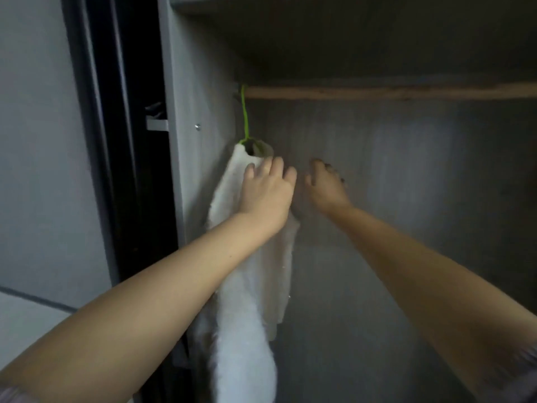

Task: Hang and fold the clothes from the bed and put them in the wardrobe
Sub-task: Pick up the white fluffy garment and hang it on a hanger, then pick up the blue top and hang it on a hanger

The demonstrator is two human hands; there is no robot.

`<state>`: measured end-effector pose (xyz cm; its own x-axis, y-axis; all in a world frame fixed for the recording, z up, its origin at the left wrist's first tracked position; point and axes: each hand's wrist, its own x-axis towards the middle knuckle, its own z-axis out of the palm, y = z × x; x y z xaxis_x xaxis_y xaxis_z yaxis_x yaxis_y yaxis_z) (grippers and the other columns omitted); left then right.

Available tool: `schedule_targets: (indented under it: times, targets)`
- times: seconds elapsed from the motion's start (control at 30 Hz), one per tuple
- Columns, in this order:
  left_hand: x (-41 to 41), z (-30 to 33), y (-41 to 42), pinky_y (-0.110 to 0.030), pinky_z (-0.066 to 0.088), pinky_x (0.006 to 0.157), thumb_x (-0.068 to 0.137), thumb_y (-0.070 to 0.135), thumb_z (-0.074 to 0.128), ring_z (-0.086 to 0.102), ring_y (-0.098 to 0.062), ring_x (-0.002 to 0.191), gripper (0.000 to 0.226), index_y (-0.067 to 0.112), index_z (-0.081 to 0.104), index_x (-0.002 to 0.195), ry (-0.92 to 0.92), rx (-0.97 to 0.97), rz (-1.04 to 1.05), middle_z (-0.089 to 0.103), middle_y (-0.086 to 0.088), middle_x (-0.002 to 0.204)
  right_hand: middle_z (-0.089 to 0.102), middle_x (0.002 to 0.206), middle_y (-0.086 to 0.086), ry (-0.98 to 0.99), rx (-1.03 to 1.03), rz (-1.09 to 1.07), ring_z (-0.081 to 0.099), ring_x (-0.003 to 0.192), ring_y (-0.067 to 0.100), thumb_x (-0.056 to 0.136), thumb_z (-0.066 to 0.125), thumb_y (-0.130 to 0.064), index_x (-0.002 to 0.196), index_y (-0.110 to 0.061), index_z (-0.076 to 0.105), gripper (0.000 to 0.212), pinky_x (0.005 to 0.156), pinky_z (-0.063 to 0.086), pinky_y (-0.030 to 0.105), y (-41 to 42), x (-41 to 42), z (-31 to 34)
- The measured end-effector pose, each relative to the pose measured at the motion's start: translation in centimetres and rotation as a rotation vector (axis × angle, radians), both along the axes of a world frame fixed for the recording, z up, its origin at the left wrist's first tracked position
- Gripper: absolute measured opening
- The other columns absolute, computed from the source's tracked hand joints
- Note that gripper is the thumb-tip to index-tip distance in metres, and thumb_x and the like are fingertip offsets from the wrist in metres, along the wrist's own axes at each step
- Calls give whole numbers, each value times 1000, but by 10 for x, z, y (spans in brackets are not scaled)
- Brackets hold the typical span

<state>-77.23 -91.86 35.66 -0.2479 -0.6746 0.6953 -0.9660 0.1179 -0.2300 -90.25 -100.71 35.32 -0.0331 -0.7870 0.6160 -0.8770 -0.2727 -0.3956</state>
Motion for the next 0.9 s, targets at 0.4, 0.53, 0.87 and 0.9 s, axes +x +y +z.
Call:
schedule_targets:
  times: [0.4, 0.53, 0.87, 0.9]
  targets:
    - [-172, -224, 30, -37, 44, 86, 91, 8, 50, 60, -34, 105, 34, 10, 62, 122, 258, 674, -788, 63, -15, 120, 52, 124, 11, 121, 429, -493, 51, 113, 34, 96, 42, -19, 126, -11, 50, 33, 80, 47, 39, 212, -197, -228]
    - [-238, -291, 94, -39, 49, 87, 92, 14, 48, 61, -31, 106, 32, 19, 61, 120, 126, 872, -982, 63, -6, 121, 52, 120, 9, 9, 584, -730, 53, 112, 32, 95, 44, -23, 128, -17, 50, 34, 78, 46, 38, 325, -224, -299]
    - [-313, -362, 290, -33, 45, 80, 93, 20, 42, 58, -28, 106, 34, 24, 55, 124, -299, 1064, -1357, 60, -2, 120, 50, 123, 8, -284, 719, -1189, 55, 108, 32, 95, 37, -19, 132, -16, 46, 38, 72, 44, 34, 569, -210, -375]
    - [-317, -365, 312, -33, 45, 80, 92, 20, 42, 58, -28, 107, 35, 25, 54, 125, -332, 1068, -1395, 60, -2, 121, 49, 125, 8, -308, 725, -1227, 54, 110, 31, 95, 37, -19, 134, -17, 45, 39, 75, 45, 35, 590, -206, -378]
